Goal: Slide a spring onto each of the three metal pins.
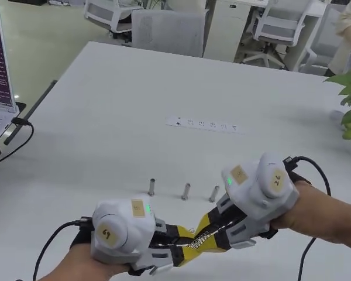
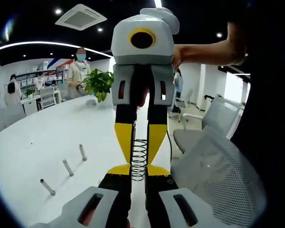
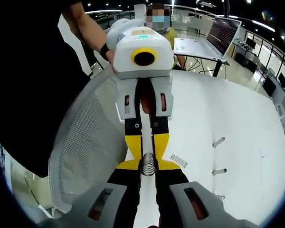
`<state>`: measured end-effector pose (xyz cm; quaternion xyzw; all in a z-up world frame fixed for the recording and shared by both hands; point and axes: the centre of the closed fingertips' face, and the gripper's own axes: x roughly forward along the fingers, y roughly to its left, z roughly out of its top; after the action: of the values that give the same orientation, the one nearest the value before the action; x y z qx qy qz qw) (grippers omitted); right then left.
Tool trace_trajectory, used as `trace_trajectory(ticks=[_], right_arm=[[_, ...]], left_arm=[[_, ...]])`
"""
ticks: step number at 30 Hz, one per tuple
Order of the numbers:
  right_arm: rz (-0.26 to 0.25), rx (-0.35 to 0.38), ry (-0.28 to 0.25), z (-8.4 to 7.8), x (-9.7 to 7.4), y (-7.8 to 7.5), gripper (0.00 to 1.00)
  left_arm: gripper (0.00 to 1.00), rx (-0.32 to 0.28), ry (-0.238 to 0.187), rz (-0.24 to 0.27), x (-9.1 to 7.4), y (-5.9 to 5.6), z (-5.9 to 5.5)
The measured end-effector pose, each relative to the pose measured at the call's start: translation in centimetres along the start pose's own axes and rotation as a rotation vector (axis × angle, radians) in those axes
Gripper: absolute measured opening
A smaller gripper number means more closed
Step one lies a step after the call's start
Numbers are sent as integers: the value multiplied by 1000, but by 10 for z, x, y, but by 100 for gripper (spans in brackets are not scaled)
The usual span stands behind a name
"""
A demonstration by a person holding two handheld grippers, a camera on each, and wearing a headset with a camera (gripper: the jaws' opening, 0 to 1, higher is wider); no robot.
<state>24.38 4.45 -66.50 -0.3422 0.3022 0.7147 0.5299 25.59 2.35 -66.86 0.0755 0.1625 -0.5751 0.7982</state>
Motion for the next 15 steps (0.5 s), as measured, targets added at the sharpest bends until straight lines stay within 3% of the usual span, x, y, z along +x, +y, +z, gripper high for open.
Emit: trace_trajectory(ticks=[11,15], right_arm=[[-8,-21,23,2,10,-8,8],[-23,-18,38,-2,12,-14,8]], left_arm=[[3,-39,5,43,-7,9,-9],[7,-60,21,78,-13,18,-17]])
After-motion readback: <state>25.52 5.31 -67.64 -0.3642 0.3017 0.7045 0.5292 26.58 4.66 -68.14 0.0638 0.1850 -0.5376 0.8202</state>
